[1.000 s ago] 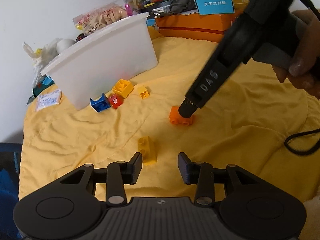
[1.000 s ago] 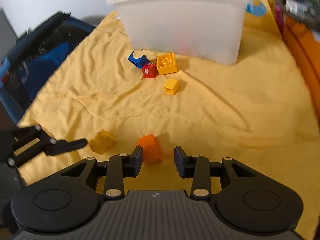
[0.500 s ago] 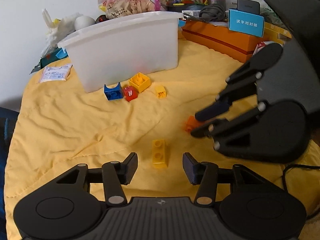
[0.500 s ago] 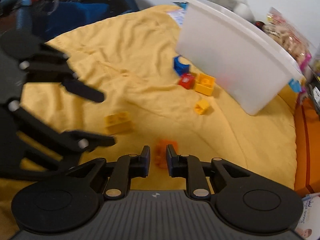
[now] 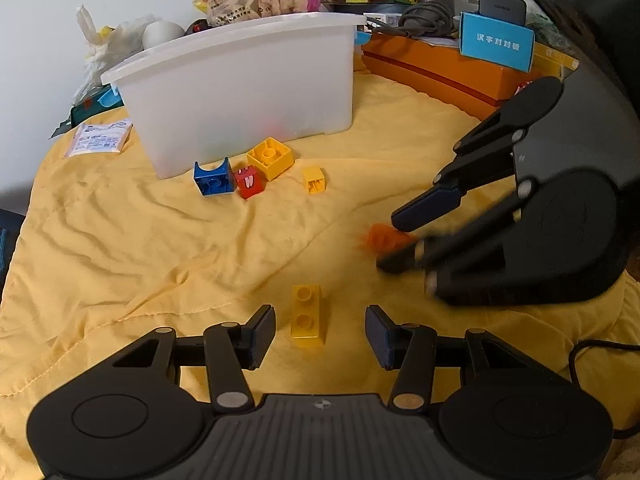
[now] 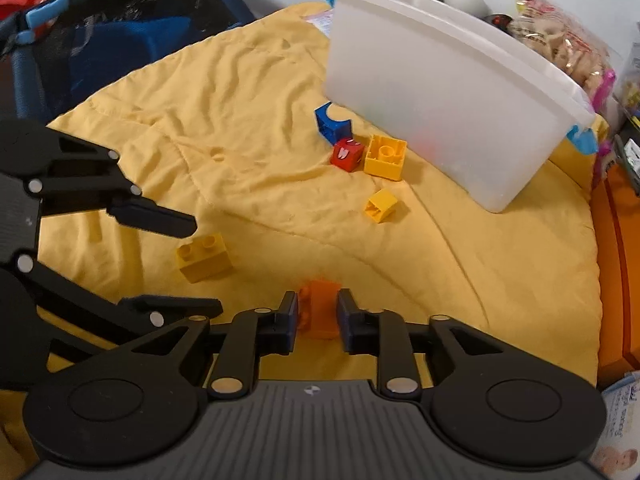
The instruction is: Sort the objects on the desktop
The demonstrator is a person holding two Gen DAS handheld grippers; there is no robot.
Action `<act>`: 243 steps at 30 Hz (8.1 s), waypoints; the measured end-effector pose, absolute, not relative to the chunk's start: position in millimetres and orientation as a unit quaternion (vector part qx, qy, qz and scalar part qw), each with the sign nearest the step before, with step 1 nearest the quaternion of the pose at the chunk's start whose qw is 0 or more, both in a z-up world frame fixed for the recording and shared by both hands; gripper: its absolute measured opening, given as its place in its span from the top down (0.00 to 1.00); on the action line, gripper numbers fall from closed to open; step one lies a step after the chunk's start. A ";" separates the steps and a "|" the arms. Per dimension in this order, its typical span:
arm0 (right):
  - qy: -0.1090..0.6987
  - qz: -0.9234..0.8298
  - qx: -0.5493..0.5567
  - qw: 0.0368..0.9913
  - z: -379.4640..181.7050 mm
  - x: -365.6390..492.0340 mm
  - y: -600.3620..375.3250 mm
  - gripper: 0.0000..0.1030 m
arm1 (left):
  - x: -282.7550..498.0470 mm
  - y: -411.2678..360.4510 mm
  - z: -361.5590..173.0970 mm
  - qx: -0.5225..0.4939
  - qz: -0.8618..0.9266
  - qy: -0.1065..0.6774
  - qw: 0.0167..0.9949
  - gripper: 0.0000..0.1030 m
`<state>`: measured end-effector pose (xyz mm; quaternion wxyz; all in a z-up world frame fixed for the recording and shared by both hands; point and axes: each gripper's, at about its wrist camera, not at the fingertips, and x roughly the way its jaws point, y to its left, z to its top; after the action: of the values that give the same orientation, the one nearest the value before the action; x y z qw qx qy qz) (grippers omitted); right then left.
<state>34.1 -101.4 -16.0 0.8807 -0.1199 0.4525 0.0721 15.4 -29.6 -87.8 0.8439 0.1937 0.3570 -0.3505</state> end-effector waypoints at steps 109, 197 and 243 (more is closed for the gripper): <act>0.447 -0.008 0.024 0.894 -9.7 30.4 -163.8 0.82 | 102.2 -29.4 -84.1 0.063 -0.343 0.438 0.829 0.79; 0.528 0.069 -0.057 0.844 -13.5 70.5 -113.7 0.83 | 37.8 -20.9 -73.3 0.098 -0.360 0.390 0.842 0.79; 0.410 0.023 -0.057 0.910 25.3 74.2 -143.4 0.69 | 150.1 -62.4 -82.5 0.124 -0.303 0.351 0.877 0.50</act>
<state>74.2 -143.4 25.3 0.9100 -0.0574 0.4099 0.0228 150.1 -62.4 -82.5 0.8774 0.1243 0.3506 -0.3031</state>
